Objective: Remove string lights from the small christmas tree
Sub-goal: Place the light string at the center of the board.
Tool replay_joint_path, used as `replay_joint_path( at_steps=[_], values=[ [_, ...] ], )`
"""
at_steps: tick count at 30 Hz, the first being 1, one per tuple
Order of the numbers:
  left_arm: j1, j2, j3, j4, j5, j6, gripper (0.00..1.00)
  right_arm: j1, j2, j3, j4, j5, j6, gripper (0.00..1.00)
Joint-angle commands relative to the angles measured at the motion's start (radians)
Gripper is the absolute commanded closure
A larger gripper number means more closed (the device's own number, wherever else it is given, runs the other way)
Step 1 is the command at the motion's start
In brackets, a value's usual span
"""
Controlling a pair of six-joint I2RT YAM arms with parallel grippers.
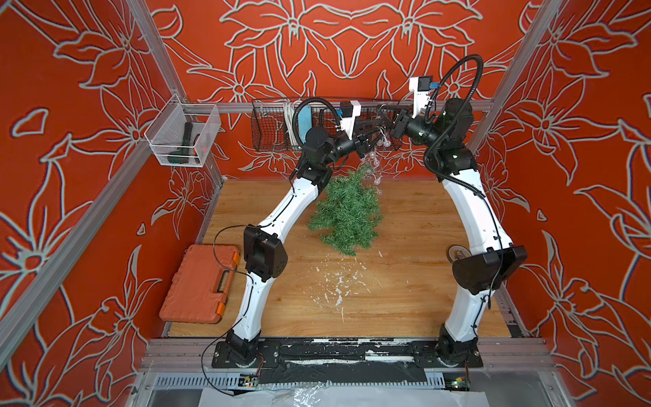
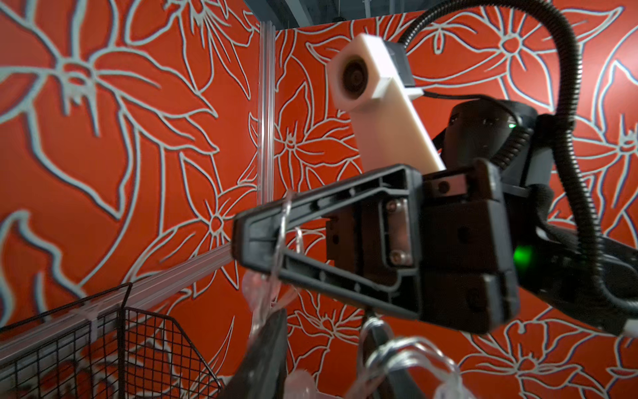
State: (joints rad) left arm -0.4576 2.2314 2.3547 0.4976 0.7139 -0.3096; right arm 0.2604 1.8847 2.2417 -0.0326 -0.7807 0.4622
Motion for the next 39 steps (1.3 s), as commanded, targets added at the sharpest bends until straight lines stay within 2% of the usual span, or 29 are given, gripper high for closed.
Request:
replay_joint_path(
  at_steps=[1,5,6,10,15,17,20,22,25,30,33,39],
  values=[
    [-0.01,0.005,0.018,0.026,-0.057,0.009,0.64,0.037,-0.067,-0.035,0.054,-0.087,0.032,1.0],
    [-0.01,0.009,0.035,0.026,-0.072,0.005,0.66,0.044,-0.104,-0.097,0.072,-0.097,0.039,1.0],
    [-0.01,0.008,0.037,0.024,-0.074,0.006,0.7,0.045,-0.112,-0.11,0.071,-0.089,0.036,1.0],
    [-0.01,-0.001,0.046,0.013,-0.092,0.024,1.0,0.045,-0.142,-0.163,0.091,-0.068,0.036,1.0],
    [-0.007,-0.008,0.055,0.049,-0.152,0.024,1.0,0.046,-0.194,-0.271,0.143,-0.061,0.056,1.0],
    [0.006,-0.021,0.058,0.057,-0.186,0.019,1.0,0.045,-0.231,-0.333,0.14,-0.036,0.033,0.87],
    [0.031,-0.044,0.049,0.106,-0.251,0.008,1.0,0.042,-0.296,-0.447,0.162,-0.006,0.009,0.55],
    [0.05,-0.052,0.036,0.142,-0.298,0.014,1.0,0.041,-0.338,-0.525,0.168,0.023,-0.001,0.48],
    [0.09,-0.057,0.014,0.183,-0.369,0.002,1.0,0.032,-0.4,-0.646,0.213,0.075,0.012,0.43],
    [0.172,-0.111,-0.052,0.165,-0.505,0.004,1.0,0.028,-0.456,-0.776,0.251,0.115,0.043,0.41],
    [0.227,-0.177,-0.106,0.124,-0.552,-0.008,1.0,0.028,-0.486,-0.825,0.254,0.135,0.044,0.4],
    [0.319,-0.355,-0.253,-0.007,-0.701,0.054,1.0,0.028,-0.55,-0.9,0.232,0.178,0.046,0.4]
  ],
)
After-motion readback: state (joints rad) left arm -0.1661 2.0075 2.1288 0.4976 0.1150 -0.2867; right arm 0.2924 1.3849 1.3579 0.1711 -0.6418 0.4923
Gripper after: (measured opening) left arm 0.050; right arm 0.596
